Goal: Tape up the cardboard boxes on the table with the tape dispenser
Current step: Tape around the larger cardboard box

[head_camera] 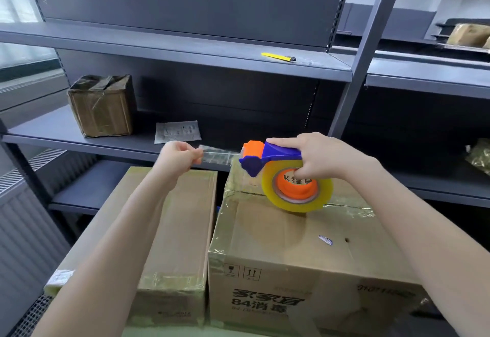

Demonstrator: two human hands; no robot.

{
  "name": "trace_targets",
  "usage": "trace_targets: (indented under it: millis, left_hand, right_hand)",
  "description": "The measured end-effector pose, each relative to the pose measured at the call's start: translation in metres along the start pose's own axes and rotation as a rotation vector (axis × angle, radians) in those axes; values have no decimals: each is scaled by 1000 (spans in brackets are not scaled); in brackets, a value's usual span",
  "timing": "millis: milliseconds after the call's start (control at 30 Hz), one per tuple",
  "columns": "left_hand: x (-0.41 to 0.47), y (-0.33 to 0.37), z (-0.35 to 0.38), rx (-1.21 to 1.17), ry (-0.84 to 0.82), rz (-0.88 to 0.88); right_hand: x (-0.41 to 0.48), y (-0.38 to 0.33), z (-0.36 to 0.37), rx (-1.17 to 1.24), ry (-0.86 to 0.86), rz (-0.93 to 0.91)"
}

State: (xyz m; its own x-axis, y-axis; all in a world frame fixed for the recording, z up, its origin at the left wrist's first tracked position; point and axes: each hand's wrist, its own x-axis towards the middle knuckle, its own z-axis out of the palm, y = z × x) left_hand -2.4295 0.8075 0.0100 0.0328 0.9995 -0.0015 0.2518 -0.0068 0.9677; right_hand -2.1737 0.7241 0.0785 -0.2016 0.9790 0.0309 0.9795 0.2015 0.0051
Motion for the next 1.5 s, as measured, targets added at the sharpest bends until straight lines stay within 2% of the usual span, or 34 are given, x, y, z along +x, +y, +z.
trace_targets:
  millis: [167,300,500,733,933,1133,1500]
  left_hand:
    - [-10,-23,8,-48,-34,-87]
    - [-10,-35,18,-54,-20,-104]
    - [-7,-62,31,91,65,-108]
    - [-12,-82,40,138,93,-107]
    - [-24,-94,66,-9,-34,-268]
    - [-12,-84,65,267,-79,-250]
    - [-12,-74,61,441,-141,-242]
  right_hand:
    - [-13,28,-7,69,-83,40]
    - [-13,26,-2,-8,-112,30]
    - [-8,14,5,-156,-57,-7]
    - [1,9,14,-149,-42,-10]
    - [5,10,15,-147,-61,-6]
    - [6,11,15,-131,-55,-8]
    - [5,5,15,-140,-45,-21]
